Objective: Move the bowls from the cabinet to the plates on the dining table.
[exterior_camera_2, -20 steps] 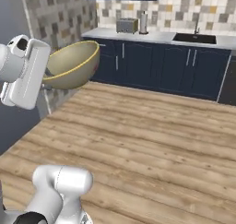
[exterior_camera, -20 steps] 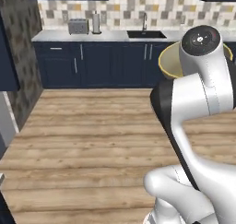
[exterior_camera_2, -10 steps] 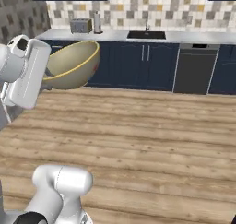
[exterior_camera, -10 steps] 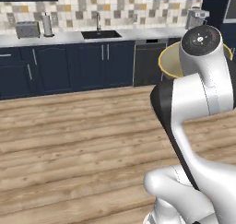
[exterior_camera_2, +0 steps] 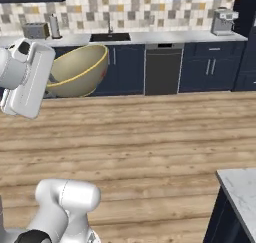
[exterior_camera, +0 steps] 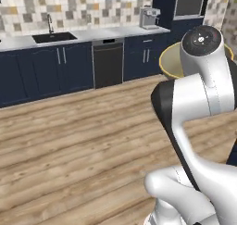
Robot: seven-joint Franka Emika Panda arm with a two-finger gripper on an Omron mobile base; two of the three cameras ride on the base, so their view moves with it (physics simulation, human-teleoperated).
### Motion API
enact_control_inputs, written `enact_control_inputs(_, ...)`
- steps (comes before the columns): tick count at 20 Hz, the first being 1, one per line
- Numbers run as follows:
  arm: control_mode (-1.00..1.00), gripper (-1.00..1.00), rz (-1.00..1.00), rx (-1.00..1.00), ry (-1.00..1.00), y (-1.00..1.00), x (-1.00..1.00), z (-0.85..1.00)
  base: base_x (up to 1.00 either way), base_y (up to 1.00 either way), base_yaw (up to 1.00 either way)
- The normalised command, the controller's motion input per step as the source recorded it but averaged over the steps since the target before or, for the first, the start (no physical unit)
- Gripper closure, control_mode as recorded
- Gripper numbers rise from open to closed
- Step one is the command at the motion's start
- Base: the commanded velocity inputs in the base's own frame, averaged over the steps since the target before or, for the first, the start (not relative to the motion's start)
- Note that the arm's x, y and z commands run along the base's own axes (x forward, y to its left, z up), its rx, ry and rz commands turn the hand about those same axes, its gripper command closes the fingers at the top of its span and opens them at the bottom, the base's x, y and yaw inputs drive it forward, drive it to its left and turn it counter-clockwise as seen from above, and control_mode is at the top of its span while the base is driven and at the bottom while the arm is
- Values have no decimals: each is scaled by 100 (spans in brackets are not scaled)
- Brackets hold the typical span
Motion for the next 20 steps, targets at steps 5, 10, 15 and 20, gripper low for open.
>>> enact_control_inputs(5,100,100,0,0,0,0,0,0,0,-39,-40)
enact_control_inputs(10,100,100,0,0,0,0,0,0,0,-41,-39)
enact_control_inputs(15,100,100,0,0,0,0,0,0,0,-42,-39)
enact_control_inputs(20,100,100,0,0,0,0,0,0,0,-43,-39)
